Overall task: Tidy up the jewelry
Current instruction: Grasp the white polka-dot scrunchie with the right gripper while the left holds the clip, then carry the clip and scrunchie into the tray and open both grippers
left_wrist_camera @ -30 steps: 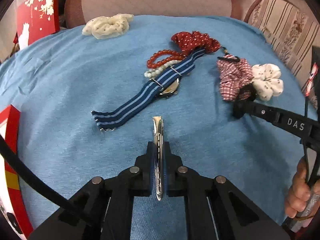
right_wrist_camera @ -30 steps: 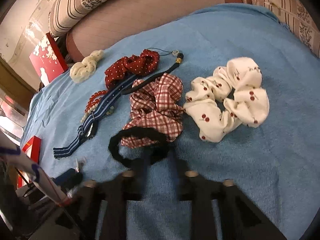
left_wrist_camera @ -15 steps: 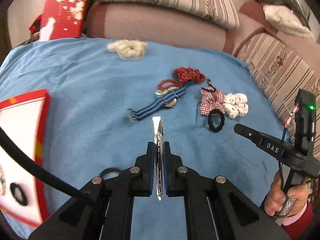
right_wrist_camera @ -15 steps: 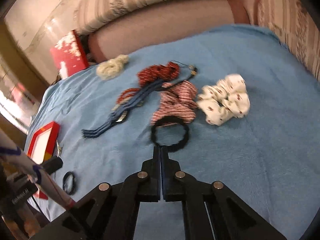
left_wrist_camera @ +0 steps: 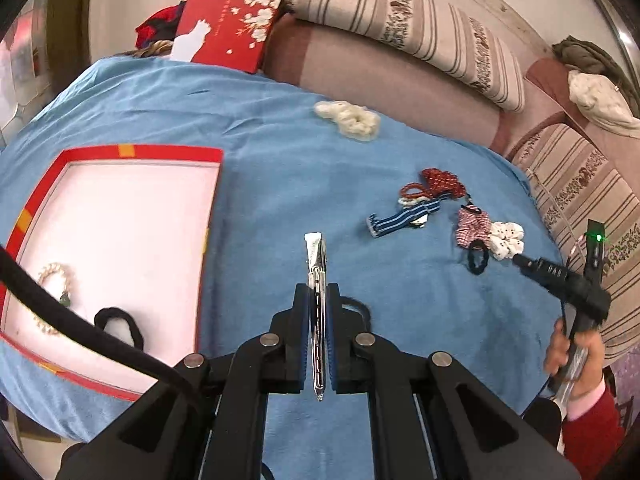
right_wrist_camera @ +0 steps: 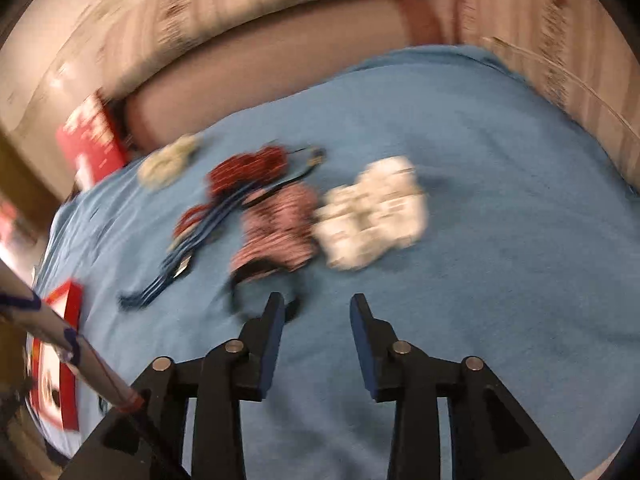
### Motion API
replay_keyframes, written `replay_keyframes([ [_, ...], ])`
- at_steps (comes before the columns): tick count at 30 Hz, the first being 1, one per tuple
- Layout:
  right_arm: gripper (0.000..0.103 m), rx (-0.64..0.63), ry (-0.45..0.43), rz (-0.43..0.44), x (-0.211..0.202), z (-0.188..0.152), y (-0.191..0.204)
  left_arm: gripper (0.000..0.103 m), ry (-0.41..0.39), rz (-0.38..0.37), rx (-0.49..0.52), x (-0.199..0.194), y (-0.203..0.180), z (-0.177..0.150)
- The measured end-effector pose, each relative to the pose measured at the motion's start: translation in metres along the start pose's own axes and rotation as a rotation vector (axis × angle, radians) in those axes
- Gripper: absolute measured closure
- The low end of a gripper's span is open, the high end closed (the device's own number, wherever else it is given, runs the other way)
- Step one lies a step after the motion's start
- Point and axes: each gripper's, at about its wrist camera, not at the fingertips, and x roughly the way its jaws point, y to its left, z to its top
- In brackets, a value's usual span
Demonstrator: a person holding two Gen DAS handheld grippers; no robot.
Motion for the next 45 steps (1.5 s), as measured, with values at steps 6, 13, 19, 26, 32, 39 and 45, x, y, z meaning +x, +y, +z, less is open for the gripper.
replay_keyframes([
  [6, 0.043, -0.017, 0.026, -0.071, 0.042, 0.036, -0.007, 0.096, 0.018, -0.002, -0.047, 0.012, 0.013, 0.0],
  [13, 0.095, 0.01, 0.034, -0.101, 0.049, 0.045, -0.014, 0.096, 0.011, 0.005, -0.082, 0.008, 0.026, 0.004],
  [19, 0.095, -0.091, -0.063, -0.012, -0.019, 0.042, 0.028, 0.096, -0.032, 0.029, -0.132, -0.011, 0.054, 0.011],
  [26, 0.095, -0.248, -0.053, 0.206, -0.056, 0.02, 0.137, 0.096, -0.077, 0.104, -0.211, -0.021, 0.095, 0.031],
  [32, 0.095, -0.393, 0.051, 0.364, -0.044, -0.026, 0.247, 0.096, -0.106, 0.123, -0.305, -0.014, 0.141, 0.05],
  [39, 0.095, -0.531, 0.146, 0.42, 0.0, -0.072, 0.358, 0.096, -0.121, 0.197, -0.376, 0.003, 0.207, 0.076],
  [45, 0.095, -0.602, 0.215, 0.385, 0.055, -0.097, 0.421, 0.096, -0.143, 0.205, -0.456, 0.011, 0.254, 0.083],
])
